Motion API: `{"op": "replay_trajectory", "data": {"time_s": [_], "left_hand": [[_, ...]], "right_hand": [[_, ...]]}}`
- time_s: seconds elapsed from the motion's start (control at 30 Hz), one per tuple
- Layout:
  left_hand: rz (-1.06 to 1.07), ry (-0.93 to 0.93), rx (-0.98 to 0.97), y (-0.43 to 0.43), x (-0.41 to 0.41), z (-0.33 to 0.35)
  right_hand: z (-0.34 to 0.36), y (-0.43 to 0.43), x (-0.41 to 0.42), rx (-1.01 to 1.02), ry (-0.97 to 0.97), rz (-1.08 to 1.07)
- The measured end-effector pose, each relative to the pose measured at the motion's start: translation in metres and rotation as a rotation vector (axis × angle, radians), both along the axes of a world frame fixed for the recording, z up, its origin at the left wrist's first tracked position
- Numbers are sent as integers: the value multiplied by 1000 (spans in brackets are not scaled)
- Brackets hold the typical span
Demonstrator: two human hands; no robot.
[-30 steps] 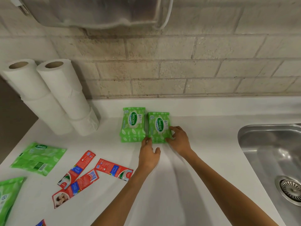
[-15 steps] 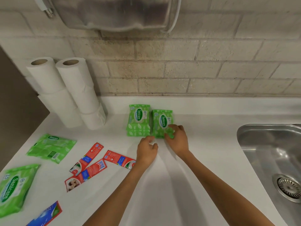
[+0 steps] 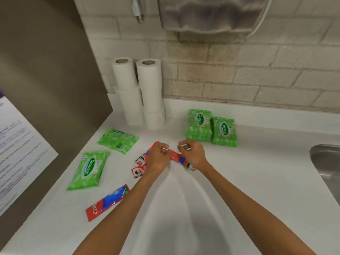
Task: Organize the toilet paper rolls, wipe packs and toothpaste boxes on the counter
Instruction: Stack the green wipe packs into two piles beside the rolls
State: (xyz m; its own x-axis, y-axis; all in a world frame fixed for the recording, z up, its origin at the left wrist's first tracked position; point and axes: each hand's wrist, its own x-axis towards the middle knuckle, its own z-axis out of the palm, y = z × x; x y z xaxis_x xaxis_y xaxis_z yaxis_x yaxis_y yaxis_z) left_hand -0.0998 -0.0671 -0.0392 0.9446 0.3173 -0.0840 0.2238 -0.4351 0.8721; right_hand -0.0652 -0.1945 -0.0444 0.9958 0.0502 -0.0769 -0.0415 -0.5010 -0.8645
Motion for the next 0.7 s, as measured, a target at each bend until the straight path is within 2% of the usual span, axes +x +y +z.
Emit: {"op": "replay_trajectory", "data": {"time_s": [0.1,0.27,0.4,0.53,0.7], "left_hand": [[59,15,-7,40,-6,1],[91,45,-14,102,-9,-2],[131,56,57,148,4,-8],[166,106,125,187,24,-15],[175,167,255,224,52,-22]], "right_hand": [[2,37,-6,26,21,53],[0,88,-6,-48,3,105],[-5,124,2,-18,52,127],[-10,154,11,103,160,151],[-19,178,33,36,186,158]]}}
